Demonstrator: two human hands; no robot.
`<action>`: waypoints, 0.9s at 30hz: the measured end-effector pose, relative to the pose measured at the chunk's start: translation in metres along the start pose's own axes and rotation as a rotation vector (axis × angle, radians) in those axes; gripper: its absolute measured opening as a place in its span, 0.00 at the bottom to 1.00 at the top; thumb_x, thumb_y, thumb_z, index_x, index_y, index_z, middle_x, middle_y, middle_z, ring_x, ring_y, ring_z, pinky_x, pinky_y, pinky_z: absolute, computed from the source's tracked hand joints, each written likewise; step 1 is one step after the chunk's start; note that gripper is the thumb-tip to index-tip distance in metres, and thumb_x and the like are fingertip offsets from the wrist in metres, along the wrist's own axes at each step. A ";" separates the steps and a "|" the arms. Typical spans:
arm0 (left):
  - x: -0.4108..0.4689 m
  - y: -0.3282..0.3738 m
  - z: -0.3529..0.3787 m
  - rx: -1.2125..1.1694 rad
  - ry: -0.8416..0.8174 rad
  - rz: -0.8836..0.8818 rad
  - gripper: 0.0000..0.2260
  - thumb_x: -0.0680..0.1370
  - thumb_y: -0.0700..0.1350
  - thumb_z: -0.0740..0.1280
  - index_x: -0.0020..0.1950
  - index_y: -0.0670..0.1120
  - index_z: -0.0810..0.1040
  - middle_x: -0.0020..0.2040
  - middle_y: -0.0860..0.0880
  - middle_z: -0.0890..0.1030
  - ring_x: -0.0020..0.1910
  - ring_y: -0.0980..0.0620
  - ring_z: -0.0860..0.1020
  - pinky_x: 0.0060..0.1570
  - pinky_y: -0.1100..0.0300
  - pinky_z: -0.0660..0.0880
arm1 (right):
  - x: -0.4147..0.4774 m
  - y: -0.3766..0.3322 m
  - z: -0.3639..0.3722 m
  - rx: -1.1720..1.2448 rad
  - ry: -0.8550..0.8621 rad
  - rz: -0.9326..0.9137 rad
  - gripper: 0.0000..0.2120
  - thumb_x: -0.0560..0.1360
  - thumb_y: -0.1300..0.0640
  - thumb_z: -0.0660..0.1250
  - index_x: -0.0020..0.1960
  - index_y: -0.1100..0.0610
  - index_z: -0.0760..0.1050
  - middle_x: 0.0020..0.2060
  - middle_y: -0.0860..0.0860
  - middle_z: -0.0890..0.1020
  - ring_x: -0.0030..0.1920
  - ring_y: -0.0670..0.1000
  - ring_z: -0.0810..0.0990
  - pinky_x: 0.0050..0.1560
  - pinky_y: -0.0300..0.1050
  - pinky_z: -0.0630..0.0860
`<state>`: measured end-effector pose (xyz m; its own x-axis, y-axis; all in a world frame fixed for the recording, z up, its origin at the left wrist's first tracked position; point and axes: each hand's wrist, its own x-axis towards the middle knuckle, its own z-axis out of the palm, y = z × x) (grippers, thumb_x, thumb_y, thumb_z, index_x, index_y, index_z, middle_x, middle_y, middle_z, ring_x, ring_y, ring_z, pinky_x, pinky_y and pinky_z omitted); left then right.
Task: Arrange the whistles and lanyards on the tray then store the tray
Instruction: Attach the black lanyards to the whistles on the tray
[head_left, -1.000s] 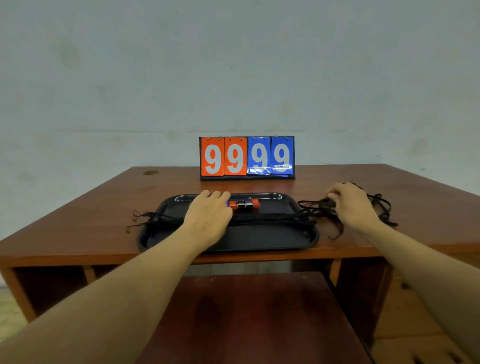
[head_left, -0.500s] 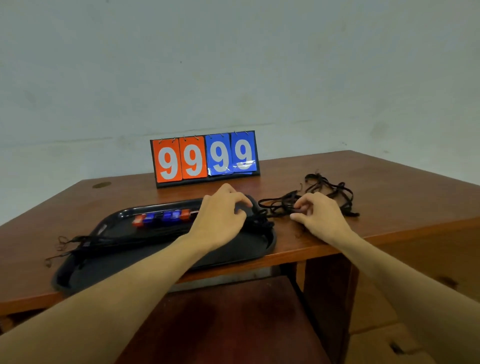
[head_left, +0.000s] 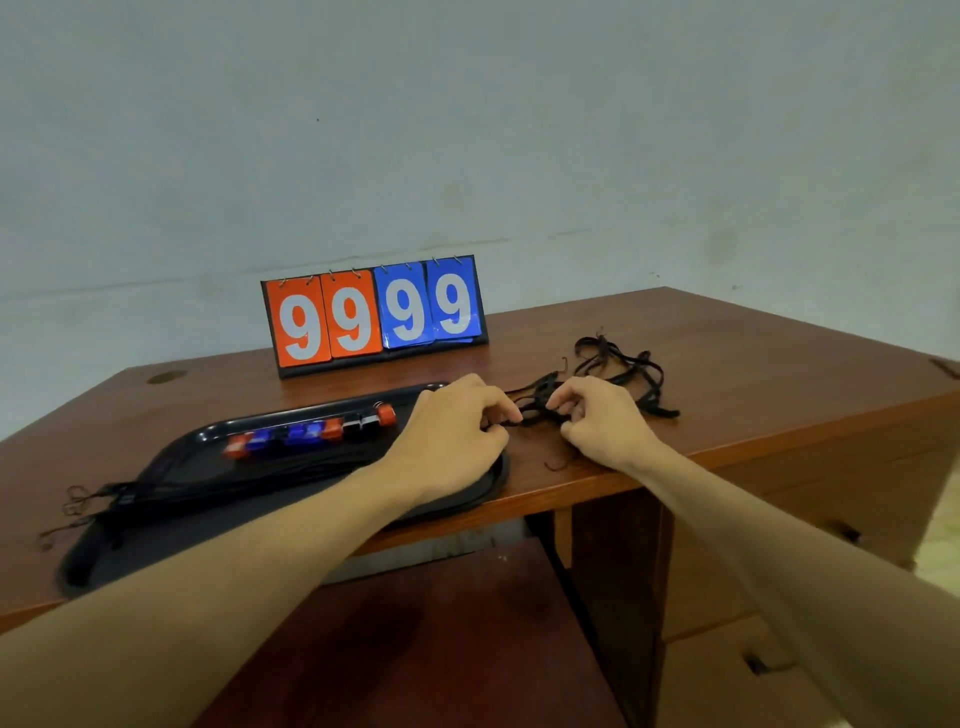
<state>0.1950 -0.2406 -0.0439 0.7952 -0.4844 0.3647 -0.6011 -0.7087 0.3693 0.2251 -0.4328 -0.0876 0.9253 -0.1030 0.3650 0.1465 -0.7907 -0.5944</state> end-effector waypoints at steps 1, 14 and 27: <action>0.000 0.001 -0.003 0.003 -0.009 -0.001 0.10 0.77 0.43 0.64 0.53 0.54 0.80 0.51 0.55 0.75 0.52 0.57 0.74 0.63 0.51 0.69 | 0.000 0.000 -0.003 0.012 -0.003 0.029 0.12 0.71 0.66 0.70 0.51 0.53 0.79 0.43 0.46 0.77 0.39 0.40 0.73 0.43 0.31 0.69; 0.016 0.037 -0.054 -0.255 0.022 -0.061 0.12 0.80 0.53 0.59 0.57 0.51 0.77 0.50 0.56 0.78 0.50 0.60 0.75 0.50 0.67 0.68 | 0.006 -0.054 -0.082 1.188 0.187 0.227 0.13 0.73 0.76 0.60 0.49 0.65 0.80 0.47 0.59 0.83 0.48 0.53 0.83 0.46 0.38 0.81; 0.029 0.055 -0.102 -0.388 0.062 -0.204 0.13 0.75 0.55 0.67 0.54 0.48 0.77 0.49 0.49 0.81 0.41 0.54 0.81 0.36 0.63 0.69 | -0.016 -0.096 -0.106 1.290 -0.149 0.074 0.25 0.73 0.76 0.48 0.66 0.65 0.68 0.57 0.64 0.79 0.56 0.58 0.82 0.57 0.51 0.79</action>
<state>0.1766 -0.2409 0.0743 0.9014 -0.3144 0.2976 -0.4272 -0.5354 0.7286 0.1588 -0.4193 0.0396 0.9632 0.0122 0.2685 0.2452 0.3694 -0.8964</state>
